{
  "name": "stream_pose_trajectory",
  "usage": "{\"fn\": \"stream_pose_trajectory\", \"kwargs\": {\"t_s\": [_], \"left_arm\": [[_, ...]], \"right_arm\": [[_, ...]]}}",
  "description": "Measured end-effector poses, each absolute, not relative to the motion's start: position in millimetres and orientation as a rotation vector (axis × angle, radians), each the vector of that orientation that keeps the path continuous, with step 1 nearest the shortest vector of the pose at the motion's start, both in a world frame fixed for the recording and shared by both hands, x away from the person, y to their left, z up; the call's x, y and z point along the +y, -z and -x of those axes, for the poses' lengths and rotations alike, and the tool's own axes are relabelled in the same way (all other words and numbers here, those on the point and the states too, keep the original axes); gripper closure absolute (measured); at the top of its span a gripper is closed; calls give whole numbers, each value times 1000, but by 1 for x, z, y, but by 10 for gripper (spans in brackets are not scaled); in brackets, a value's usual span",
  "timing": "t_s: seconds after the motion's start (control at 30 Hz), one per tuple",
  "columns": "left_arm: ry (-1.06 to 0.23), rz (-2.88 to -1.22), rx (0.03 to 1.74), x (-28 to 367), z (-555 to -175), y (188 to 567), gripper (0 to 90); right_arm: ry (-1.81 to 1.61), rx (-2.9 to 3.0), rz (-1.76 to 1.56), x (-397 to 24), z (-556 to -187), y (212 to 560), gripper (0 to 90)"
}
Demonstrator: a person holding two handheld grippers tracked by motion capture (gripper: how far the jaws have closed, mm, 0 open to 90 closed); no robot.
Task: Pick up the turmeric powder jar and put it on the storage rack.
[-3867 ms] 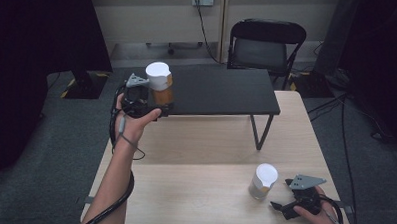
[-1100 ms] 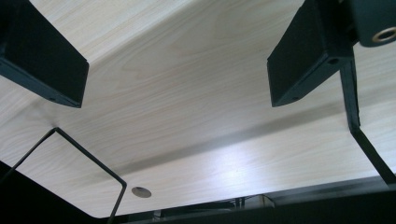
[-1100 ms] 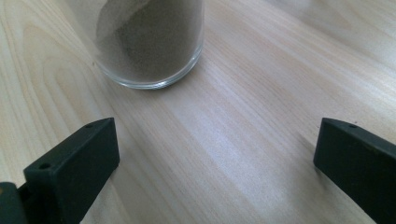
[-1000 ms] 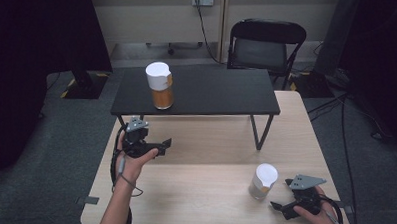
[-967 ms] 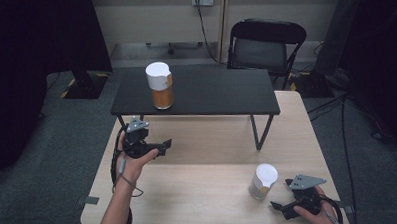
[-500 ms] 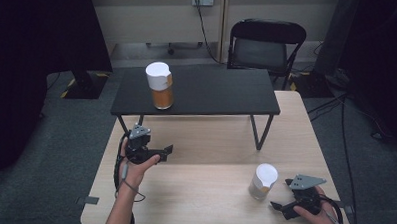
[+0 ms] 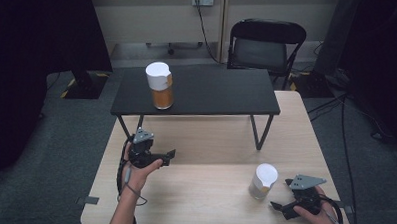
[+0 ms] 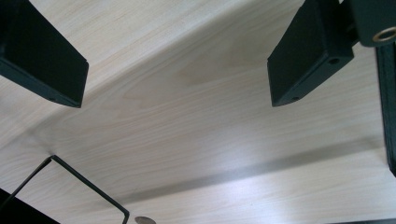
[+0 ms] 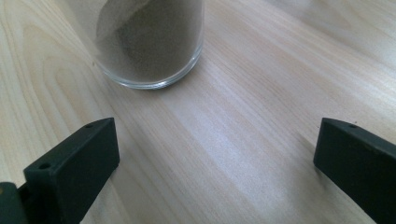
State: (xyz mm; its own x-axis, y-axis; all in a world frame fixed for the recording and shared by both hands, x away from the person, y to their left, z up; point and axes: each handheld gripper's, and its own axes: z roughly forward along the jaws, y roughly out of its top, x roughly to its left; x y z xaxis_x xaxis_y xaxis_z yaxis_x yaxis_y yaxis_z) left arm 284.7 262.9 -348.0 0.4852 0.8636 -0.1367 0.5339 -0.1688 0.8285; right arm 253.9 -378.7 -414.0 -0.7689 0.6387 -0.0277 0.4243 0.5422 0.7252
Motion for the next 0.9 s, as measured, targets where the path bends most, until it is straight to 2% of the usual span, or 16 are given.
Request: {"fn": "stream_pose_trajectory", "kwargs": {"t_s": [0.9], "left_arm": [[-444, -1885, 1211, 261, -276, 377, 47]], "right_arm": [[-1057, 2492, -886, -378, -254, 414, 0]]}}
